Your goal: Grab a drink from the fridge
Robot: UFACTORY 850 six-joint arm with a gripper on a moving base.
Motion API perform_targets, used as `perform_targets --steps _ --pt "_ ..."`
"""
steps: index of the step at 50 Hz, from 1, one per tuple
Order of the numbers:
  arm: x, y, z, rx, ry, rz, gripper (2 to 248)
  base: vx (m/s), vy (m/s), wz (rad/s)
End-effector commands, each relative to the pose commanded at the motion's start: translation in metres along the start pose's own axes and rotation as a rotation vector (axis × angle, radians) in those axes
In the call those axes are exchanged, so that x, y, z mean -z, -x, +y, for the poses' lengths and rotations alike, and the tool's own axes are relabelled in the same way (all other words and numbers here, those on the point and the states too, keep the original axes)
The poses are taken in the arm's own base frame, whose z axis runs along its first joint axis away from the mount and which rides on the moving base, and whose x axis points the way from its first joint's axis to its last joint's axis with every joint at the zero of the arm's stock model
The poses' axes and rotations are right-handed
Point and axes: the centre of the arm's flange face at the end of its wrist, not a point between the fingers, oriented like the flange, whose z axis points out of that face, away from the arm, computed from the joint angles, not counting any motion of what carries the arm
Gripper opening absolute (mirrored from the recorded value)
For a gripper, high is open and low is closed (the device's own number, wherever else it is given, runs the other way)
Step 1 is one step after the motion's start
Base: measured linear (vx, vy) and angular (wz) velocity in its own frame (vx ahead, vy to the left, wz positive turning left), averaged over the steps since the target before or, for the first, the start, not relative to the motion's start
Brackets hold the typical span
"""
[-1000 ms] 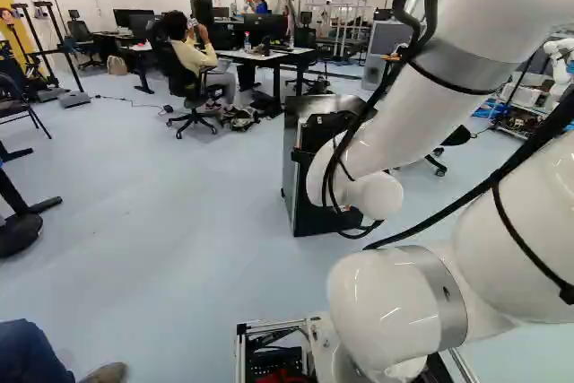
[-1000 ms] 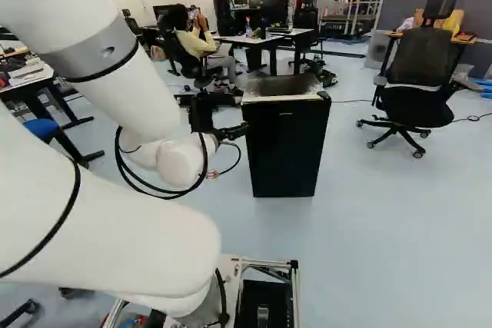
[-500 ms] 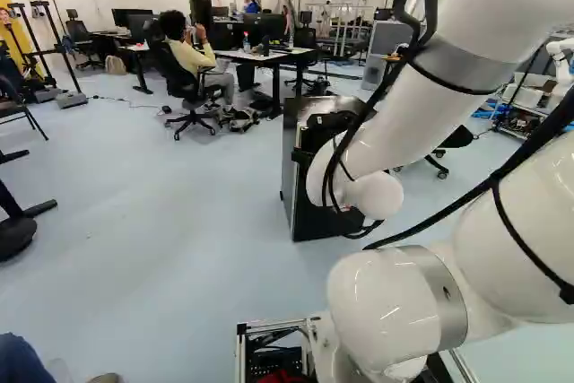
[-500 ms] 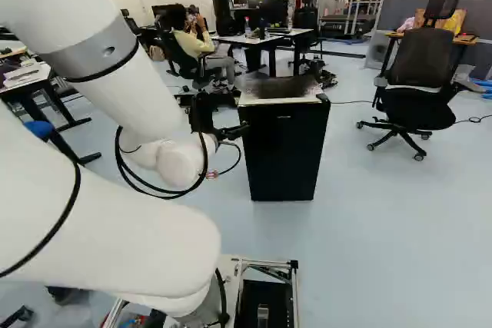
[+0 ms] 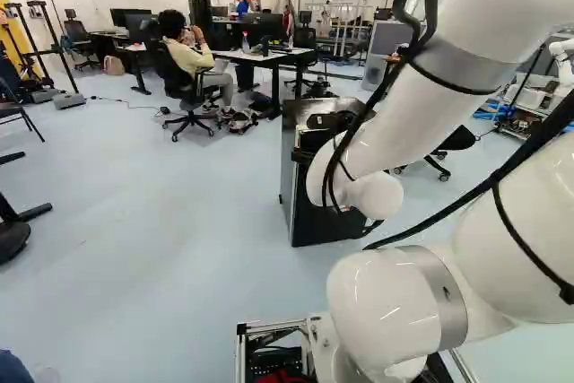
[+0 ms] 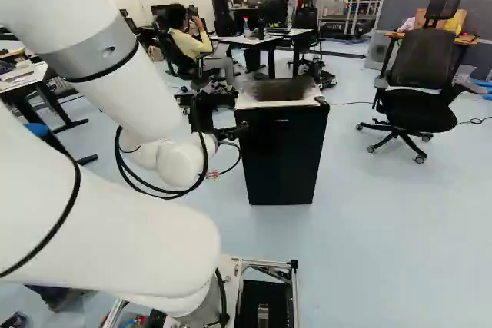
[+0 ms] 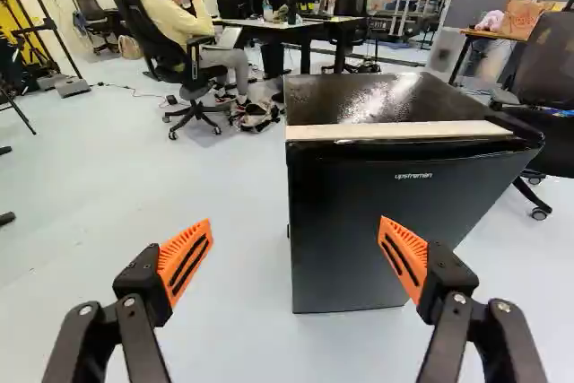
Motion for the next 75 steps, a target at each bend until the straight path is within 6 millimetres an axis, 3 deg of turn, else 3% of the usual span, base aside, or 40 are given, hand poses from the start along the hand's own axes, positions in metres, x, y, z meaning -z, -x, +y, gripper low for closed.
perform_targets --steps 60,75 --pt "0.000 0.000 0.000 0.000 0.000 0.000 247 0.013 -0.004 -0.003" --pt "-0.014 -0.007 -0.019 -0.006 -0.034 -0.008 247 0.000 0.000 0.000"
